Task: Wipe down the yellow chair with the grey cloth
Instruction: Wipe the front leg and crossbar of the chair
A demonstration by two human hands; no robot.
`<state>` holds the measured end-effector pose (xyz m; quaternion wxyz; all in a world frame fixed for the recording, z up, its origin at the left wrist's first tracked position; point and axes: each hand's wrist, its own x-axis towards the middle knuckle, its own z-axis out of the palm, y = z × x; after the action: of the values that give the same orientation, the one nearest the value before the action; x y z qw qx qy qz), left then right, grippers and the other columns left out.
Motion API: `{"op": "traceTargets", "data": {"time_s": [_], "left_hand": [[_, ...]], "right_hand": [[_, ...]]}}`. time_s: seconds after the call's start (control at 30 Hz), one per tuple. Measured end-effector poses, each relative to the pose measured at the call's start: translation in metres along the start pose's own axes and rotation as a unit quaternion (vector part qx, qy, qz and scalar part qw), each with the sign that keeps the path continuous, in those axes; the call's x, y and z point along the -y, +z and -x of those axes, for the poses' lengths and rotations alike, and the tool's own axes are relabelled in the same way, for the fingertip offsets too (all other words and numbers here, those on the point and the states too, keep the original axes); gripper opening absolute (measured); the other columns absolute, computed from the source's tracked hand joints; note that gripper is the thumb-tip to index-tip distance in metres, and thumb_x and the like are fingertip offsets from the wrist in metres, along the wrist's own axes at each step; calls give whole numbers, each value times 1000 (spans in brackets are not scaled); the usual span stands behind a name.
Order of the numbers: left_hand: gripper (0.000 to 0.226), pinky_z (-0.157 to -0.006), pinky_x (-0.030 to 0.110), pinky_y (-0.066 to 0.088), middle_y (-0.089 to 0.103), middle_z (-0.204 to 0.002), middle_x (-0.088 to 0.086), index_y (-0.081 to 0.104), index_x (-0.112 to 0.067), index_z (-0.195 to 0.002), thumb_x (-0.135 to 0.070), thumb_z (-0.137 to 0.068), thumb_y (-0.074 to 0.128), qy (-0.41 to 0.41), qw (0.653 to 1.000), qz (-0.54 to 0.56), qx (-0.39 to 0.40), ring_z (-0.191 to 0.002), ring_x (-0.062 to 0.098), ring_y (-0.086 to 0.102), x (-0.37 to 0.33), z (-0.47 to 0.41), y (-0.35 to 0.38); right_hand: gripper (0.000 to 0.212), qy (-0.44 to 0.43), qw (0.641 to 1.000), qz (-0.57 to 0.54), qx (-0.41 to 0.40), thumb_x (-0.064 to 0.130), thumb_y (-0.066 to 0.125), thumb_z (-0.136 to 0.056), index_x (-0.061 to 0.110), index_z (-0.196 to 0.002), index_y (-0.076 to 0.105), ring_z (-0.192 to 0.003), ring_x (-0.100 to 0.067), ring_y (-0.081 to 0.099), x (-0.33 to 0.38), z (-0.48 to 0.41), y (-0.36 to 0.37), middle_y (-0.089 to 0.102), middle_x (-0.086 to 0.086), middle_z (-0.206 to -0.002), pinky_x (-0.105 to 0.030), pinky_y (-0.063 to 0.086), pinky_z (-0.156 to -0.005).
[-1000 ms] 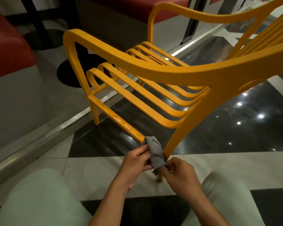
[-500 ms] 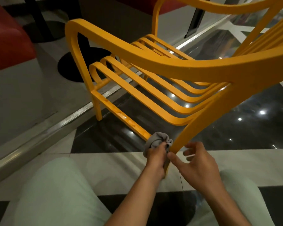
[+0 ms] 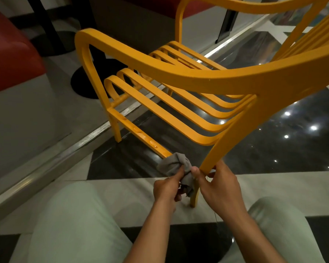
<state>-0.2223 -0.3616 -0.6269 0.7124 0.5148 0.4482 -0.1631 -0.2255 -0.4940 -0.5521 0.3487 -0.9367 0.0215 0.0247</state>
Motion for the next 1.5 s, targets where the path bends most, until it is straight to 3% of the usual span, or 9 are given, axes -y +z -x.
{"op": "traceTargets", "data": {"time_s": [0.17, 0.3, 0.5, 0.7, 0.83, 0.93, 1.07, 1.23, 1.5], "left_hand": [[20, -95, 46, 63, 80, -108, 11, 74, -15, -110, -25, -94, 79, 7, 998, 45, 38, -101, 26, 75, -11, 14, 20], [25, -89, 43, 60, 78, -114, 12, 71, -15, -119, -24, -96, 73, 2, 997, 67, 35, -106, 28, 73, -12, 14, 36], [24, -63, 27, 56, 75, -96, 8, 71, -9, -116, -25, -98, 73, 67, 995, 61, 40, -82, 17, 72, -5, 9, 44], [24, -87, 47, 61, 74, -101, 10, 67, -15, -115, -37, -103, 65, 67, 994, 83, 18, -90, 22, 71, -28, -10, 39], [26, -67, 29, 51, 61, -96, 4, 56, -18, -124, -36, -106, 62, 72, 988, 135, 15, -82, 16, 61, -67, -30, 14], [47, -84, 32, 51, 60, -105, 5, 49, -19, -147, -40, -106, 60, 99, 982, 159, 6, -91, 18, 60, -99, -49, -12], [50, -74, 35, 59, 67, -113, 12, 54, -14, -138, -48, -102, 62, 118, 979, 168, -6, -95, 23, 70, -146, -85, -50], [43, -65, 36, 60, 66, -84, 3, 65, -14, -105, -56, -100, 62, 140, 968, 209, 1, -72, 17, 67, -186, -117, -79], [36, -65, 33, 55, 66, -80, 4, 73, -18, -85, -44, -104, 57, 88, 911, 365, 169, -63, 18, 63, -84, -64, -25]], "right_hand": [[28, -16, 1000, -5, -9, 57, 65, -94, 32, -97, 53, -87, -7, 64, -2, -1, 1, 65, 11, -97, -31, 56, -69], [26, -18, 1000, -21, -15, 51, 69, -95, 31, -95, 52, -83, -6, 63, -1, 0, 2, 63, 10, -93, -22, 47, -63], [22, -28, 997, -43, -59, 48, 71, -95, 34, -98, 55, -80, -1, 60, 10, -2, 3, 65, 11, -94, -14, 41, -64], [18, -18, 995, -44, -86, 39, 71, -95, 23, -92, 64, -77, -7, 64, 7, 0, 11, 67, 8, -86, -18, 46, -61], [15, 3, 994, -57, -94, 38, 67, -98, 24, -95, 64, -77, -8, 63, 7, 1, 18, 66, 8, -86, -17, 44, -61], [15, 9, 992, -53, -114, 41, 63, -100, 26, -98, 63, -75, -7, 62, 6, 0, 27, 63, 12, -84, -16, 42, -61], [15, 4, 989, -41, -140, 38, 61, -101, 25, -94, 62, -72, -7, 60, 4, -1, 36, 58, 14, -81, -17, 42, -60], [13, -1, 981, -69, -178, 31, 60, -101, 19, -96, 63, -70, -8, 59, 10, -6, 51, 57, 9, -81, -16, 42, -60], [10, 43, 981, -80, -173, 34, 58, -101, 25, -98, 60, -75, -9, 61, 17, -4, 53, 60, 7, -83, -18, 42, -60]]}}
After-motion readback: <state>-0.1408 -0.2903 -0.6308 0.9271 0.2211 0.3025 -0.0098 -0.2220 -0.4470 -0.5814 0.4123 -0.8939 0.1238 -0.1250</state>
